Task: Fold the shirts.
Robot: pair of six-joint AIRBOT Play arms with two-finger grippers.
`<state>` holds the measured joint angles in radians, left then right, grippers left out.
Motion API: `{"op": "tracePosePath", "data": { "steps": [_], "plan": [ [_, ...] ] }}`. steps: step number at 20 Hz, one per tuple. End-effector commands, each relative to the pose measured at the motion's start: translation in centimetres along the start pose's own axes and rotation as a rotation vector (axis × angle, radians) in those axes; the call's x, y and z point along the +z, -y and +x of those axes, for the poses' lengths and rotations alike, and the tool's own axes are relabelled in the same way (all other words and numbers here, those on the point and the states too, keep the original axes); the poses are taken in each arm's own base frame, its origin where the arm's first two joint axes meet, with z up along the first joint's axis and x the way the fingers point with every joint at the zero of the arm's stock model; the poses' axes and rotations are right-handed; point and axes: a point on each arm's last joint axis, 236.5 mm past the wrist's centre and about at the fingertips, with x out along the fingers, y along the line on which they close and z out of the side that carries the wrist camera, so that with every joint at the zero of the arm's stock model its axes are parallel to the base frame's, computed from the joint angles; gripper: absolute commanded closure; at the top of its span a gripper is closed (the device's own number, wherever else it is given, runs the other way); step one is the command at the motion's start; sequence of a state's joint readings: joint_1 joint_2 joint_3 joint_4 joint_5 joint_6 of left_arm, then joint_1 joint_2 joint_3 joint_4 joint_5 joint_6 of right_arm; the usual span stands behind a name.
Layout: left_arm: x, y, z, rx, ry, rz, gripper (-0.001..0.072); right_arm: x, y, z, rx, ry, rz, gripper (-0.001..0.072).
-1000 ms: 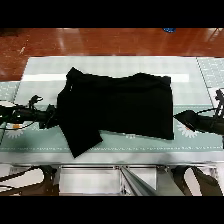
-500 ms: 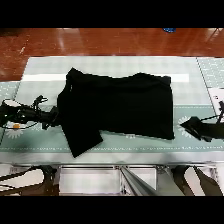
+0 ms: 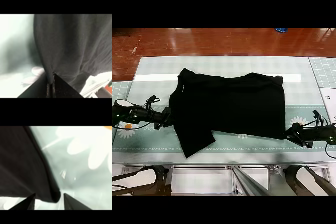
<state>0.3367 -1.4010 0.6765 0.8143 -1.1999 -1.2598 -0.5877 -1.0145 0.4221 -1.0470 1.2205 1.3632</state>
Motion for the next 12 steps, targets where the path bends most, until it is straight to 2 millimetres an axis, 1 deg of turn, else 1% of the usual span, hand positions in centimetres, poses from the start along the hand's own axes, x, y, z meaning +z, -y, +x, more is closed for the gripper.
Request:
{"op": "tracePosePath", "data": {
  "steps": [1, 2, 4, 6, 7, 8, 9, 10, 11, 12],
  "plan": [
    [0.0, 0.0, 0.0, -0.001, -0.002, 0.004, 0.0690, 0.8, 0.1, 1.1, 0.017, -0.001, 0.005, 0.0305],
    [0.0, 0.0, 0.0, -0.001, -0.002, 0.003, 0.0690, 1.3, -0.4, 1.3, 0.041, 0.014, 0.016, 0.0305],
    [0.0, 0.0, 0.0, 0.000, 0.000, 0.003, 0.0690, 2.3, -2.6, 1.5, 0.144, 0.041, 0.024, 0.0319],
    [0.1, 0.0, 0.0, 0.000, 0.003, 0.003, 0.0690, 2.8, -4.1, 1.7, 0.223, 0.044, 0.024, 0.0399],
    [0.1, 0.0, 0.0, -0.001, 0.003, 0.003, 0.0690, 2.9, -4.8, 1.8, 0.259, 0.039, 0.025, 0.0467],
    [0.1, 0.1, 0.0, -0.003, 0.005, 0.003, 0.0690, 2.9, -5.8, 1.7, 0.307, 0.038, -0.007, 0.0627],
    [0.2, 0.2, -0.1, -0.005, 0.010, 0.006, 0.0691, 2.9, -7.2, 1.2, 0.368, 0.042, -0.057, 0.0681],
    [0.5, 0.5, -0.5, -0.006, 0.024, 0.024, 0.0690, 2.8, -8.2, 0.4, 0.407, 0.037, -0.095, 0.0681],
    [1.3, 1.3, -1.2, -0.010, 0.053, 0.043, 0.0691, 2.9, -9.1, -0.5, 0.427, 0.034, -0.134, 0.0682],
    [2.2, 2.8, -2.3, -0.038, 0.093, 0.059, 0.0690, 3.4, -10.0, -1.8, 0.439, 0.053, -0.170, 0.0682]
  ]
}}
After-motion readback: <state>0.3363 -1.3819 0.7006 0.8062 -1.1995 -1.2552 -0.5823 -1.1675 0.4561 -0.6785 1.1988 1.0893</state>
